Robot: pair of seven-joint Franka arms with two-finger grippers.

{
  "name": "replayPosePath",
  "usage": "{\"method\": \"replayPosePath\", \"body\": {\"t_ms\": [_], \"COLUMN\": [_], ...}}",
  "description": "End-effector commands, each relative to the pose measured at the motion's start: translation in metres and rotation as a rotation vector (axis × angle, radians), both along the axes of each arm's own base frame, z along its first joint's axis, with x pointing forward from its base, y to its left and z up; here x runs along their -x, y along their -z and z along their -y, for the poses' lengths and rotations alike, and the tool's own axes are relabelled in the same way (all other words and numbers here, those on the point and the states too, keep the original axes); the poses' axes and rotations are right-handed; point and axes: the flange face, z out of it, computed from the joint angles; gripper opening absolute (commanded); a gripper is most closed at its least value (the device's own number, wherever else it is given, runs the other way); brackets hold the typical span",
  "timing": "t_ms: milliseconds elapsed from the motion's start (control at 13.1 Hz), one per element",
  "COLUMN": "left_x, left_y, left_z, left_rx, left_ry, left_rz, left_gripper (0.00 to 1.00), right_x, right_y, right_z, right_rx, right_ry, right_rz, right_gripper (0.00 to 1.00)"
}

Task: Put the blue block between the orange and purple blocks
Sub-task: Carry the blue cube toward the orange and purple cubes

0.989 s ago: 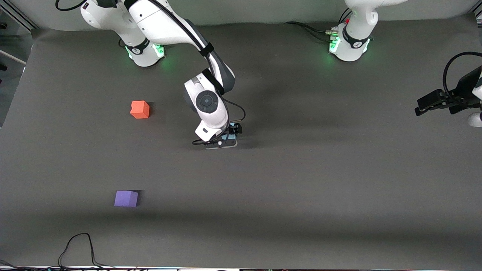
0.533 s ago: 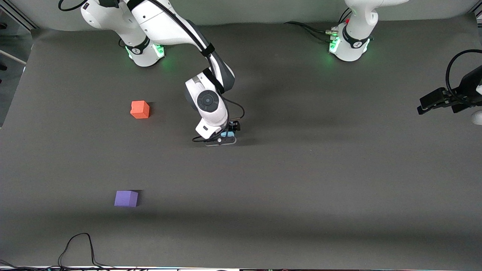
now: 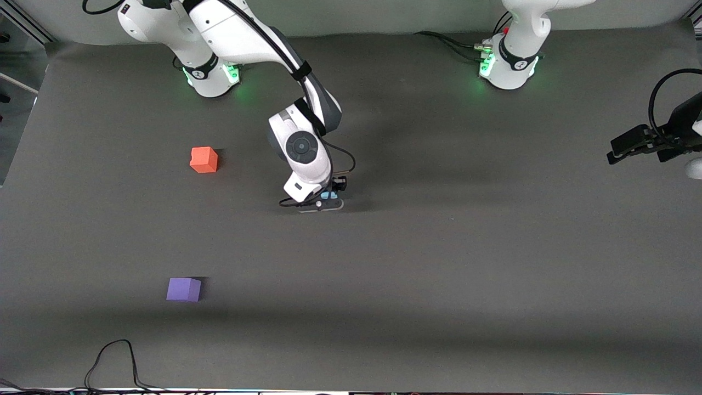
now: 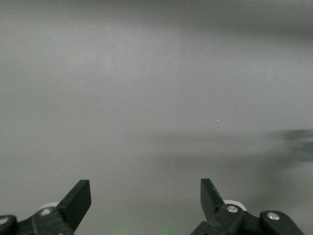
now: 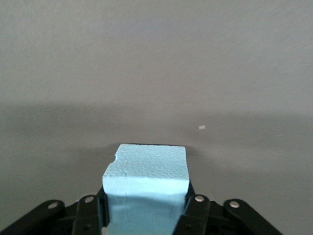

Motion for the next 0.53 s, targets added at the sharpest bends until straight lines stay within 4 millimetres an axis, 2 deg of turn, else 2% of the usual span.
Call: {"method": "replayPosePath", "body": {"t_ms": [0, 152, 228, 304, 457], "left_x": [0.01, 0.011, 0.011, 0.011, 0.011], "left_y": [-0.006, -0.004, -0.004, -0.004, -0.005], "left_z": [0.001, 0.001, 0.0, 0.0, 0.0], "left_rx": [-0.008, -0.008, -0.008, -0.008, -0.008], "left_ry": [0.019, 0.02, 0.018, 0.017, 0.017], "left_rz": [-0.004, -0.019, -0.019, -0.019, -0.016], "left_gripper": [1.0, 1.0, 1.0, 1.0, 1.0], "right_x": [-0.039, -0.069, -0.083, -0.091, -0.1], "right_y": [-0.078, -0.113, -0.123, -0.13, -0.132], "right_z": [0.073, 0.137, 0.172, 0.21, 0.278], "right_rx": [-0.031, -0.025, -0.021, -0.018, -0.015], "right_ry": [-0.003, 0.017, 0.002, -0.001, -0.025], "right_rz": [-0.02, 0.01, 0.022, 0.029, 0.038], "right_gripper": [0.34, 0.34, 0.34, 0.34, 0.34]}}
